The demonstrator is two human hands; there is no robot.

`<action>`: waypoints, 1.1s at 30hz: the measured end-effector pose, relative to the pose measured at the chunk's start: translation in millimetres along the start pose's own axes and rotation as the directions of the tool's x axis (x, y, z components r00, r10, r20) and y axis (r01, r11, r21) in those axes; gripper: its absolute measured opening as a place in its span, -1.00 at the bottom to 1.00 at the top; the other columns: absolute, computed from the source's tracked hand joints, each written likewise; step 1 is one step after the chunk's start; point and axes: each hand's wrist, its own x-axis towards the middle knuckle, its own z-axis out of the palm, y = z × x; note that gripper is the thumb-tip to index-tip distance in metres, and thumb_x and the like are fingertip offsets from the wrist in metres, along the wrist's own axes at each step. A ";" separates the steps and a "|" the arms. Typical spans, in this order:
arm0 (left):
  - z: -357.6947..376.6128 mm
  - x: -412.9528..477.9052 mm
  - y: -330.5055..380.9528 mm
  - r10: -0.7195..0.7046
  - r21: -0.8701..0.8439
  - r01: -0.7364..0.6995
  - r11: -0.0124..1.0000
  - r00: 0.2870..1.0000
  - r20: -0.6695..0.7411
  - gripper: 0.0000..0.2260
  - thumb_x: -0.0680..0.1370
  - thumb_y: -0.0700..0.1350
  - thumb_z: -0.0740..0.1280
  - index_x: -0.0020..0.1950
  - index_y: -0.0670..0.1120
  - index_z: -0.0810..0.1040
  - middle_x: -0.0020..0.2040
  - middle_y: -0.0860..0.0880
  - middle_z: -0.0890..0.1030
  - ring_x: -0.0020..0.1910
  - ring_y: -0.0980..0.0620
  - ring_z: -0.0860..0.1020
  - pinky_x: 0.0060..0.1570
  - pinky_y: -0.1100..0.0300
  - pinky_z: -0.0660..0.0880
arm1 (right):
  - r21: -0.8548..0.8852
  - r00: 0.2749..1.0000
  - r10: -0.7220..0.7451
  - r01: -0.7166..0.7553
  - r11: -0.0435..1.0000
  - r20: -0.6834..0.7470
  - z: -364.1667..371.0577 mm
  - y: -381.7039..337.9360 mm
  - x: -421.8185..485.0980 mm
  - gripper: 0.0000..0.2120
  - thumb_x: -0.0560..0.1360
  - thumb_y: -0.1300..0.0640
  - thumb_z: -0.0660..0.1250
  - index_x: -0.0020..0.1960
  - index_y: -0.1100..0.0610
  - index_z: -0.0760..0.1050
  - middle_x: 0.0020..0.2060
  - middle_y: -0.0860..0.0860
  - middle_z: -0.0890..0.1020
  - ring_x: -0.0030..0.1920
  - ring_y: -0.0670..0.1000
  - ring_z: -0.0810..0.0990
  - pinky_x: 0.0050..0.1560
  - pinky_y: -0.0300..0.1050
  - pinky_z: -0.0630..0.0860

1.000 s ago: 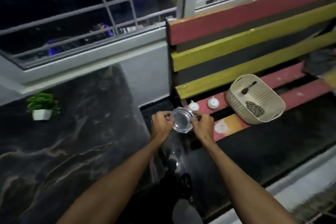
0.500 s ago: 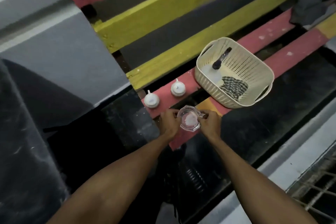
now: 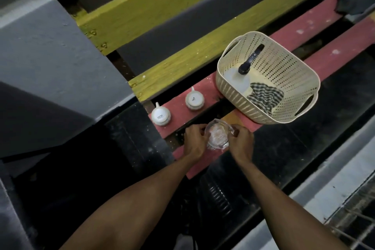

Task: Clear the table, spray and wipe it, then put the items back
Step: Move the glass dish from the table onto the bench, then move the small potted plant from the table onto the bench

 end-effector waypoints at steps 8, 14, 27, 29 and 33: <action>-76.0 -37.5 18.4 -0.079 0.016 0.079 0.997 0.997 0.022 -0.65 0.51 -0.10 0.51 0.28 -0.11 0.65 -0.05 -0.08 0.72 -0.08 -0.01 0.67 0.00 0.05 0.64 | -0.158 0.993 -0.062 0.045 0.986 -0.105 -32.2 -51.3 -61.0 -0.69 0.46 0.14 0.42 0.19 0.10 0.56 0.06 0.05 0.49 0.12 0.13 0.52 -0.09 -0.03 0.49; -226.0 -112.9 33.9 0.011 -0.024 -0.014 1.000 0.991 -0.133 -0.75 0.47 -0.24 0.49 0.15 -0.17 0.72 -0.13 -0.11 0.74 -0.24 0.11 0.59 -0.16 0.40 0.50 | 0.002 0.966 -0.255 0.255 0.967 -0.037 -40.2 -176.0 -169.4 -0.79 0.49 0.19 0.37 0.12 0.13 0.57 0.10 0.09 0.52 0.19 0.15 0.48 0.12 0.00 0.46; -579.7 -338.1 -171.5 -0.205 -0.236 0.031 0.971 0.610 -0.765 -0.86 0.52 -0.25 0.41 0.04 -0.18 0.73 -0.12 -0.07 0.71 -0.21 0.02 0.63 -0.08 0.21 0.57 | 0.260 0.759 -0.613 0.560 0.787 0.221 106.2 -431.8 -489.7 -0.77 0.50 0.20 0.41 0.15 0.13 0.61 0.06 0.07 0.60 0.10 0.09 0.59 0.16 -0.06 0.52; -615.8 -361.3 -212.5 -0.265 -0.277 0.059 0.959 0.527 -0.808 -0.90 0.51 -0.27 0.43 -0.01 -0.19 0.71 -0.18 -0.07 0.68 -0.26 0.02 0.61 -0.15 0.23 0.55 | 0.263 0.732 -0.622 0.564 0.783 0.280 138.5 -453.1 -523.8 -0.77 0.51 0.20 0.41 0.16 0.15 0.60 0.07 0.09 0.60 0.09 0.11 0.60 0.15 0.07 0.56; -672.8 -378.0 -288.9 -0.363 -0.343 0.135 0.930 0.499 -0.787 -0.90 0.53 -0.25 0.46 0.03 -0.21 0.67 -0.12 -0.13 0.66 -0.17 -0.10 0.64 -0.07 -0.02 0.63 | 0.252 0.704 -0.608 0.555 0.793 0.367 196.9 -486.4 -567.2 -0.73 0.50 0.16 0.43 0.19 0.18 0.59 0.06 0.11 0.64 0.07 0.13 0.63 0.15 0.08 0.56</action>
